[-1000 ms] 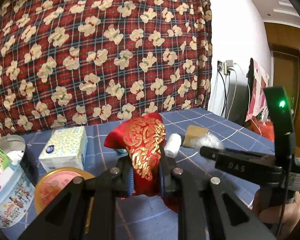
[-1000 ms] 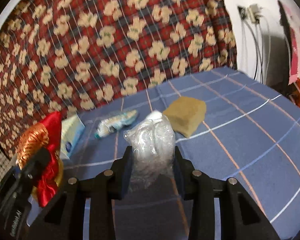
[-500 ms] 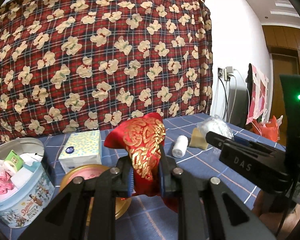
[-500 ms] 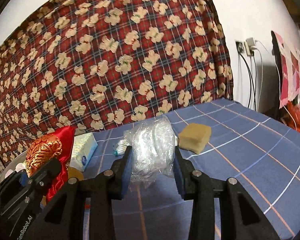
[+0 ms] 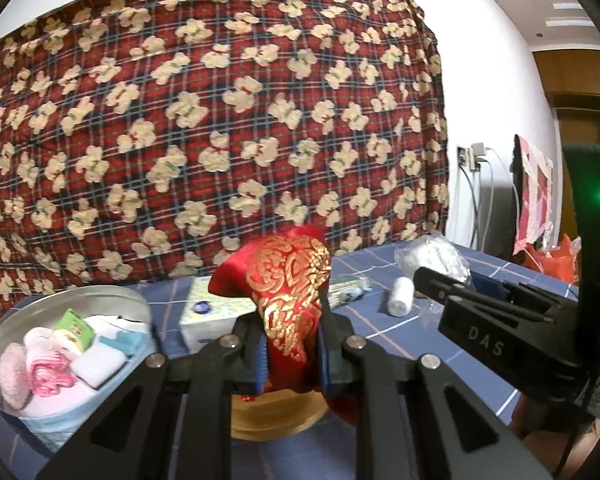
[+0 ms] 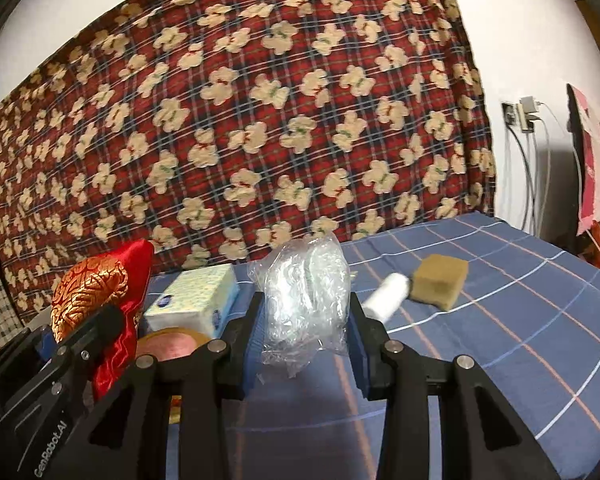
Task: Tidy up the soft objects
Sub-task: 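Carry the red pouch over the tin with the left while the right carries the plastic bag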
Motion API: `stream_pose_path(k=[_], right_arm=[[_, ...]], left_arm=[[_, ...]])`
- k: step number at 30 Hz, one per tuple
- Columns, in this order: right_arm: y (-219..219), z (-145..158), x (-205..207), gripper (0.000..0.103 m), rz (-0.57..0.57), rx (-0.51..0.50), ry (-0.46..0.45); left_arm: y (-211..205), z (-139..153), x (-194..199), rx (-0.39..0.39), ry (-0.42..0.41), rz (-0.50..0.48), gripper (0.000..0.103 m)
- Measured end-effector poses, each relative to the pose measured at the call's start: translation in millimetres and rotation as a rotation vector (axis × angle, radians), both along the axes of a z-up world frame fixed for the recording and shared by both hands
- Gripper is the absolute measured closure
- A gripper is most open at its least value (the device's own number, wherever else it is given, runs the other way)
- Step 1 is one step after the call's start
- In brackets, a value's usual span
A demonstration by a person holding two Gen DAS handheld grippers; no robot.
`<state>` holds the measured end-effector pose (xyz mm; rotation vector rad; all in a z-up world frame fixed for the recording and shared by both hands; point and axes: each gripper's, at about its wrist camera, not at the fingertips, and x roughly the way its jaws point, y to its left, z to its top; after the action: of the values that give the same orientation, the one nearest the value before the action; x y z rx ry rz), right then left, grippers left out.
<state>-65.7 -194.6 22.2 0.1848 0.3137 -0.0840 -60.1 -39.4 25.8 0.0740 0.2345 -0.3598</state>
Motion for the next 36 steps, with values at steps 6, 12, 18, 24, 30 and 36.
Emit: stream_pose_path(k=[6,12,18,24,30,36], right_arm=[[28.4,8.1,4.8,0.062,0.061,-0.004,-0.016],[63.6,13.2,8.4,0.062,0.139,-0.015,-0.027],[98.9,16.1,17.2,0.062,0.22,-0.023,-0.027],[133.2,19.6,25.2,0.062,0.3,-0.02,-0.026],[164.6,19.6,35.5,0.062,0.364,-0.012,-0.015],[193.5,17.4,46.7,0.062,0.415,-0.012,-0.002]], left_arm=[[29.2,2.4,2.1,-0.019,-0.005,0.05,0.086],[57.1,3.9,2.3,-0.035,-0.003,0.092,0.086],[89.5,6.1,3.5,-0.045,0.003,0.162,0.086],[126.8,9.4,5.8,-0.053,-0.001,0.256,0.086],[159.9,6.0,11.9,-0.062,0.024,0.338,0.086],[184.4,-0.3,20.9,-0.05,0.065,0.407,0.086]])
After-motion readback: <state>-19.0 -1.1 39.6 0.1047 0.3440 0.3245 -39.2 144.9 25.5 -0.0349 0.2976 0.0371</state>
